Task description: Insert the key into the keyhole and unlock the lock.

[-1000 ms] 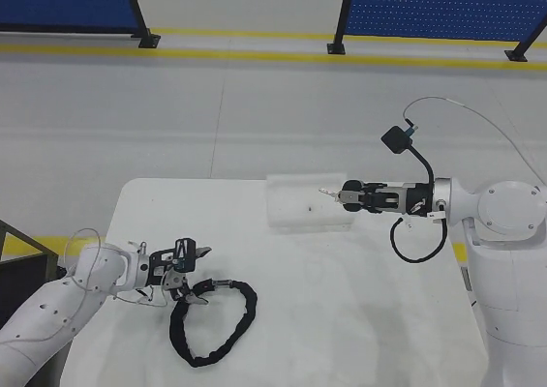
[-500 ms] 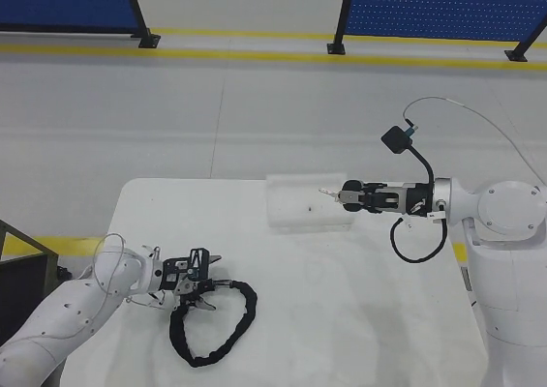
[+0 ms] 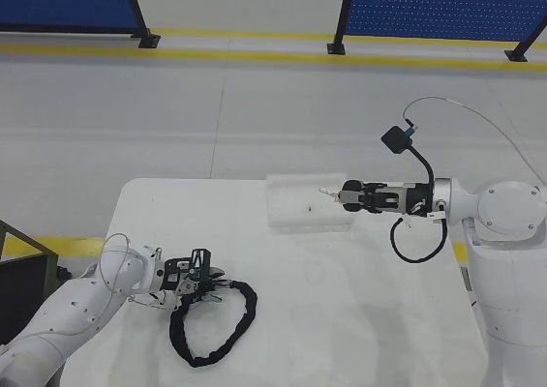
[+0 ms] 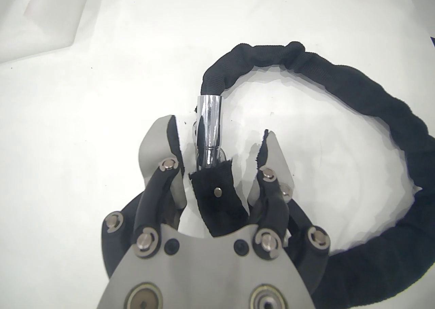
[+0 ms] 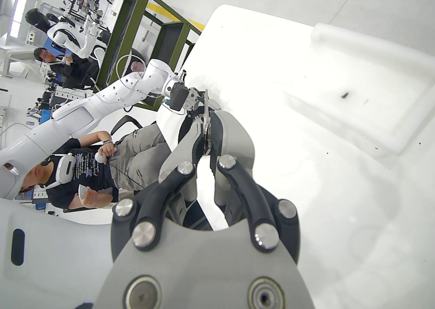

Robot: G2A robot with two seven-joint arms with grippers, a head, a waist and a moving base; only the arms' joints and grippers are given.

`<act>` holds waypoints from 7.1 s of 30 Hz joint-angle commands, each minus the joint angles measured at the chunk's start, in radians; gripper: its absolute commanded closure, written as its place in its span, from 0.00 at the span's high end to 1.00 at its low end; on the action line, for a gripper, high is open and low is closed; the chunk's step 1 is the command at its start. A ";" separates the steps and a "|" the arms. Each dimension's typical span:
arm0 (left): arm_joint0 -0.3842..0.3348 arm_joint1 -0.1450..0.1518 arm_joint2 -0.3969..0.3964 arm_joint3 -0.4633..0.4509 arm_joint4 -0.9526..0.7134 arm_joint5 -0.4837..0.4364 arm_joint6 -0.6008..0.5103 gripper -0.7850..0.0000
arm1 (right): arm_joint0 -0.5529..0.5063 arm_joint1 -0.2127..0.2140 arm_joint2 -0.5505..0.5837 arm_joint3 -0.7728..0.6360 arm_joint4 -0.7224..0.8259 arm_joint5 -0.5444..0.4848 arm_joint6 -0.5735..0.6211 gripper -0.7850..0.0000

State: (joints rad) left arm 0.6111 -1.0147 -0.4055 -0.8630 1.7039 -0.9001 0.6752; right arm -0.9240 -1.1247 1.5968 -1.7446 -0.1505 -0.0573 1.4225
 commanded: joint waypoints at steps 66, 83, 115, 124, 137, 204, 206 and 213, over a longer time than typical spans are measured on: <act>-0.145 0.048 -0.102 -0.400 -0.127 -0.039 0.206 0.00 | 0.023 0.140 -0.152 -0.221 0.224 0.170 0.113 0.00; -0.108 0.043 -0.112 -0.414 -0.155 -0.011 0.185 0.00 | 0.058 0.171 -0.235 -0.308 0.136 0.241 0.113 0.00; -0.206 -0.170 0.049 -0.175 -0.086 0.232 0.477 0.00 | 0.582 0.537 -0.679 -0.480 0.178 0.381 0.074 0.00; -0.186 -0.216 0.046 -0.126 -0.107 0.267 0.485 0.00 | 0.563 0.537 -0.683 -0.476 0.182 0.379 0.047 0.00; -0.173 -0.256 0.039 -0.086 -0.081 0.265 0.509 0.00 | 0.594 0.546 -0.775 -0.500 0.094 0.429 0.026 0.00; -0.133 -0.296 -0.056 -0.090 0.047 0.233 0.477 0.00 | 1.079 0.598 -1.312 -0.463 0.302 0.638 -0.183 0.00; -0.134 -0.296 -0.057 -0.091 0.050 0.233 0.478 0.00 | 1.088 0.597 -1.322 -0.463 0.303 0.639 -0.184 0.00; -0.132 -0.298 -0.059 -0.094 0.051 0.232 0.476 0.00 | 1.123 0.595 -1.363 -0.460 0.299 0.648 -0.193 0.00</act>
State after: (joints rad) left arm 0.4784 -1.3121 -0.4638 -0.9567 1.7551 -0.6690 1.1510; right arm 0.1935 -0.5293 0.2394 -2.2048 0.1496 0.5892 1.2309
